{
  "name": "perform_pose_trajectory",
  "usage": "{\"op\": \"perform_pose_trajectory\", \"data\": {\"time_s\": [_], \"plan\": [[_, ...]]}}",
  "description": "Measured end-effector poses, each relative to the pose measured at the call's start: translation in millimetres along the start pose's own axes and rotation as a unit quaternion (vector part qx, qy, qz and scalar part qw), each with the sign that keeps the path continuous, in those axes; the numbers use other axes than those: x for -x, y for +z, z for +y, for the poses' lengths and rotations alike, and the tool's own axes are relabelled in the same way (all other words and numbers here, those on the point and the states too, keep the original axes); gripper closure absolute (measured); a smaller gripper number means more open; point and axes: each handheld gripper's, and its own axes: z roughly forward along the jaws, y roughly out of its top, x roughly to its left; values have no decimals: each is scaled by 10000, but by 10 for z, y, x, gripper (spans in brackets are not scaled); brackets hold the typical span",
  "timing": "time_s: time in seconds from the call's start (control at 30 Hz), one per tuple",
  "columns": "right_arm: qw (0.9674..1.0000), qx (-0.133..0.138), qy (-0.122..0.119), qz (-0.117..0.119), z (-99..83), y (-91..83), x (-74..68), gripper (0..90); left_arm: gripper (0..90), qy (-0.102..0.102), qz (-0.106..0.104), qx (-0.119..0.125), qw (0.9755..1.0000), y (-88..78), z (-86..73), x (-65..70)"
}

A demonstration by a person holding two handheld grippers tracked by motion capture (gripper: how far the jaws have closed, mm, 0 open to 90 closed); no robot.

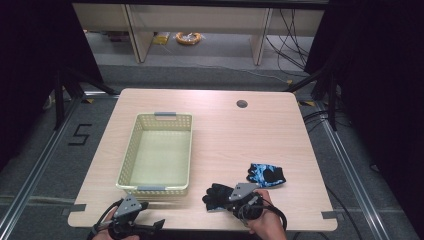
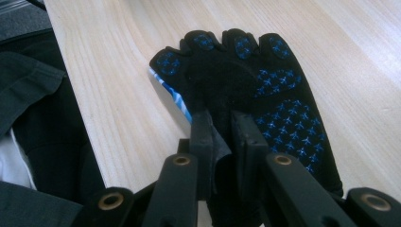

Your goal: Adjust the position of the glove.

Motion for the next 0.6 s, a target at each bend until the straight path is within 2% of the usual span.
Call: {"op": "perform_pose_trajectory", "data": {"time_s": [0.03, 0.07, 0.1, 0.13, 0.17, 0.2, 0.23, 0.27, 0.3, 0.33, 0.37, 0.43, 0.47, 0.5, 0.53, 0.57, 0.6], "plan": [[10000, -21, 15, 92, -8, 7, 3, 786, 165, 147, 53, -61, 9999, -8, 3, -18], [9999, -97, -2, 123, -11, 6, 7, 776, 165, 8, 0, -3, 10000, 2, -2, 0], [9999, -97, -2, 123, -11, 6, 7, 776, 165, 8, 0, -3, 10000, 2, -2, 0], [9999, -83, -25, 90, -15, 14, 14, 761, 165, 19, 37, 103, 9999, 8, -2, 10], [9999, -24, 88, 73, -17, 11, 5, 722, 165, -3, 27, 121, 9999, 10, -2, 14], [9999, 4, -13, 102, -9, 7, 21, 689, 165, -1, 26, 119, 9999, 10, -3, 14], [9999, 31, 35, 115, -1, -25, 22, 669, 165, 18, 30, 111, 9999, 12, -4, 8], [9998, 88, 162, 76, -1, -68, 30, 602, 165, 17, -6, -12, 10000, -1, -2, -1], [9998, 88, 162, 76, -1, -68, 30, 602, 165, 17, -6, -12, 10000, -1, -2, -1], [9995, 234, 206, 56, -15, -136, 63, 577, 165, -15, -13, 19, 10000, 6, -4, 3], [9994, 230, 241, 67, -15, -174, 76, 541, 165, -9, 10, 25, 10000, 3, -4, 5], [9989, 408, 206, -37, -24, -262, 120, 522, 165, 8, 7, 12, 10000, 2, -4, 1], [9977, 526, 374, -182, -30, -303, 132, 513, 165, 27, -34, -66, 10000, -6, 2, -5], [9975, 551, 348, -265, -36, -365, 177, 514, 165, 109, 34, 24, 9999, 2, -1, -4], [9962, 622, 451, -399, -50, -404, 202, 518, 165, 119, 36, 28, 9999, 3, -3, -2], [9959, 601, 435, -523, -68, -454, 247, 527, 165, 74, 31, 78, 9999, 10, -4, 7], [9959, 601, 435, -523, -68, -454, 247, 527, 165, 74, 31, 78, 9999, 10, -4, 7]]}}
